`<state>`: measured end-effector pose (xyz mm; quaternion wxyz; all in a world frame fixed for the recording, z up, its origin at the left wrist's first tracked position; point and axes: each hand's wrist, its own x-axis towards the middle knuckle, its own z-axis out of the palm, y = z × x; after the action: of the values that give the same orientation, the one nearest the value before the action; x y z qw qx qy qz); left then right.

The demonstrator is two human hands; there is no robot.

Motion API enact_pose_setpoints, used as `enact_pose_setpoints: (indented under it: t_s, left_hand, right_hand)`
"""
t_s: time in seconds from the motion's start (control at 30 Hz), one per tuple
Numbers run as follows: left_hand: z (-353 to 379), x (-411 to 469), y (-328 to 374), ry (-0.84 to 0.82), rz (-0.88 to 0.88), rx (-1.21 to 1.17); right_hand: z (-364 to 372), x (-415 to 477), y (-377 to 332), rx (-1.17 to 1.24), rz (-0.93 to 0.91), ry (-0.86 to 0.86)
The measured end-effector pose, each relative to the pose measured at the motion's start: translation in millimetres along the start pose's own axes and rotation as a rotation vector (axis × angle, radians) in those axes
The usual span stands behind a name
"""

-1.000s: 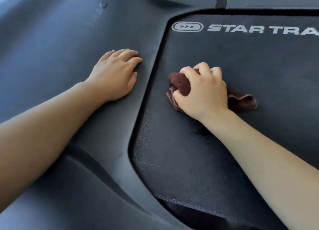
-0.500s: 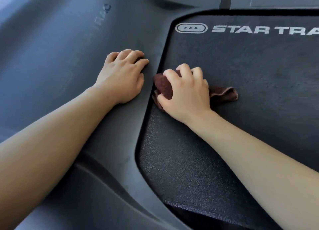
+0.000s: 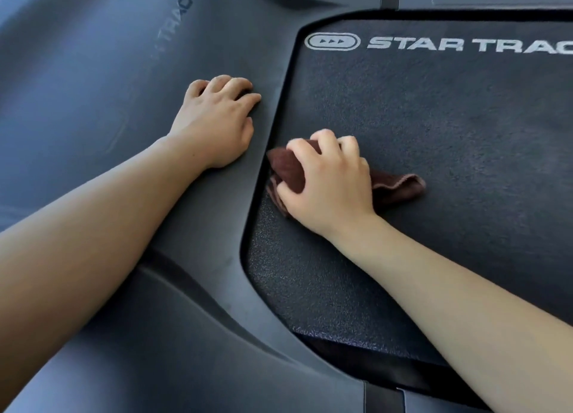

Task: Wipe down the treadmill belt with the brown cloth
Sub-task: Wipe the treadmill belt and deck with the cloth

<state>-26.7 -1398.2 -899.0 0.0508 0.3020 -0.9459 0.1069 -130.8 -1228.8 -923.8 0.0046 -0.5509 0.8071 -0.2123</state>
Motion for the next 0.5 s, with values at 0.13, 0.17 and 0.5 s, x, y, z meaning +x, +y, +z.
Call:
enact_pose_setpoints:
  t_s: [0.13,0.17,0.5]
  left_hand:
    - [1.0,0.1,-0.7,0.002,0.001,0.004]
    - [1.1,0.1,-0.6,0.002,0.002,0.007]
    - [-0.5,0.1,-3.0,-0.003,0.02,-0.021]
  right_hand:
    - [4.3,-4.1,-8.2,-0.019,-0.003,0.026]
    - [3.7,-8.9,-9.6,-0.008,-0.02,0.028]
    - [-16.4,-70.3,-1.8,0.017,-0.185,-0.069]
